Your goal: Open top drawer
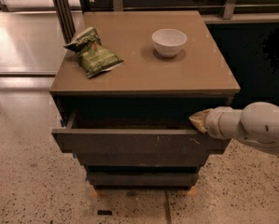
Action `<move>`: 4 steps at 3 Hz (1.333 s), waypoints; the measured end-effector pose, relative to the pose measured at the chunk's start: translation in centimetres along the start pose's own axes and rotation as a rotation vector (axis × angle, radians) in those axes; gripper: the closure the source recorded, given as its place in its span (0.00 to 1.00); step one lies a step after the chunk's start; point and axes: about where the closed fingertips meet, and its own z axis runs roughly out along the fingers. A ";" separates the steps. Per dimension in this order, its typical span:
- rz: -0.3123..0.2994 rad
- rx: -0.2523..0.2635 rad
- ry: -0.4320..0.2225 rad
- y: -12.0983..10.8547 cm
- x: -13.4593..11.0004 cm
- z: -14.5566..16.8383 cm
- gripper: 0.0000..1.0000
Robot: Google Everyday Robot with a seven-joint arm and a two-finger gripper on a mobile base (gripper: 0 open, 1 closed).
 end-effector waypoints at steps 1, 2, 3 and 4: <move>0.023 -0.059 0.025 1.2 0.7 -0.8 1.00; 0.033 -0.099 0.038 2.0 1.1 -1.0 1.00; 0.016 -0.120 0.056 2.4 0.9 -0.9 1.00; 0.013 -0.172 0.086 4.2 1.7 -1.2 1.00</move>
Offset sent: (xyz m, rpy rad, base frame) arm -0.0097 0.0017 -0.0016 0.0155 0.0377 0.0153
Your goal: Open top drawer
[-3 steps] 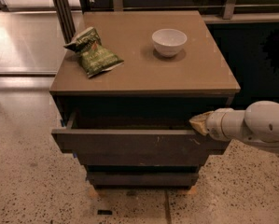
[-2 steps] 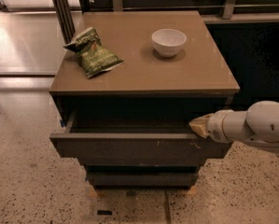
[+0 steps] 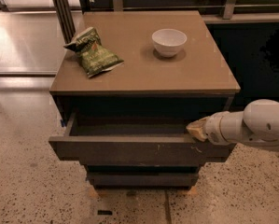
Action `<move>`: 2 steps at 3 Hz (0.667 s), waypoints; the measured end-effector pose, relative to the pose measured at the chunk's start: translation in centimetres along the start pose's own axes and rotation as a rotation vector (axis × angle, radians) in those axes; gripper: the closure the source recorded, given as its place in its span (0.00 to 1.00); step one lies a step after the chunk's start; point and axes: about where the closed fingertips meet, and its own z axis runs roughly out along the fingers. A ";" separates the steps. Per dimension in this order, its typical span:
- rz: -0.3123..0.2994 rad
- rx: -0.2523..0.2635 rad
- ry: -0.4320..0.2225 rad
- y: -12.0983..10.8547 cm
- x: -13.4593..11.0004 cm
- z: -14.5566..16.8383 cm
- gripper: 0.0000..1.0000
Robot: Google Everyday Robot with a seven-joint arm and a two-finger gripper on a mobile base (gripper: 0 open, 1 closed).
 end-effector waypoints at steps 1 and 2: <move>0.000 0.000 0.000 0.0 -0.1 -0.1 1.00; 0.023 -0.049 -0.009 2.3 1.0 -0.5 1.00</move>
Offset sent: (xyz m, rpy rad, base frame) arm -0.1057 0.0314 -0.0235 0.1720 0.1300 0.0653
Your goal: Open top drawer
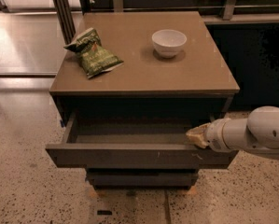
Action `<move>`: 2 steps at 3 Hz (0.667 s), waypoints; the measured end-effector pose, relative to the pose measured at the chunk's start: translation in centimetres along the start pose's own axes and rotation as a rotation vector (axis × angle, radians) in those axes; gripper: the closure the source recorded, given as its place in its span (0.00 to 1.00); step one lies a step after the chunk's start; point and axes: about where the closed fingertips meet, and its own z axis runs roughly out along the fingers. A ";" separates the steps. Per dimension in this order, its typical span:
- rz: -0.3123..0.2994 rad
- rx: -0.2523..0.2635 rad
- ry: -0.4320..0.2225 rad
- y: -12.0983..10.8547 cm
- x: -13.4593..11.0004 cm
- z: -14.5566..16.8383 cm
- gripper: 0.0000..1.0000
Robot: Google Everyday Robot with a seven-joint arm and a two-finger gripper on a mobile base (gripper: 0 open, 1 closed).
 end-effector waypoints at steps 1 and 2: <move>0.000 0.000 0.000 -0.1 -0.1 -0.1 1.00; 0.026 -0.047 -0.010 2.4 1.0 -0.6 1.00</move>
Offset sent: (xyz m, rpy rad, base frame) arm -0.1055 0.0304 -0.0150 0.1752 0.1277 0.0493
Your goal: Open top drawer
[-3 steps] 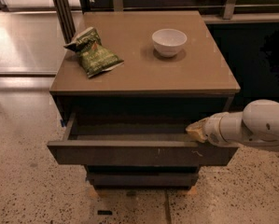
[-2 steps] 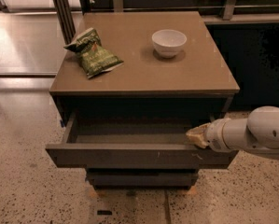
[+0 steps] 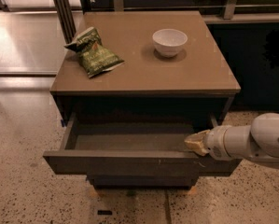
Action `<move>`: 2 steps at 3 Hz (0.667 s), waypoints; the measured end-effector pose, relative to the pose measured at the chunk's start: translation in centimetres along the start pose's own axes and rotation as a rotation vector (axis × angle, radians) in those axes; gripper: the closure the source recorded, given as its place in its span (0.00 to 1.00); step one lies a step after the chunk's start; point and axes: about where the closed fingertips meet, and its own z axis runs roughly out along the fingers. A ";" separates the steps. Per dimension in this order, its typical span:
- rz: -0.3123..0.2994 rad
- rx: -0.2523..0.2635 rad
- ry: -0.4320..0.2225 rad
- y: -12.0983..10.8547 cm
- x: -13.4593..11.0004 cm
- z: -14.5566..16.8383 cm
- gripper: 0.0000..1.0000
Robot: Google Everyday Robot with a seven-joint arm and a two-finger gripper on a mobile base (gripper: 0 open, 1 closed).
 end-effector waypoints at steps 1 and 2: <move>0.008 -0.013 -0.005 0.7 0.1 -0.3 1.00; 0.029 -0.034 -0.042 3.0 0.9 -1.3 1.00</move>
Offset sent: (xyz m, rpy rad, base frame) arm -0.0833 0.0178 0.0077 0.1554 0.0008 -0.0088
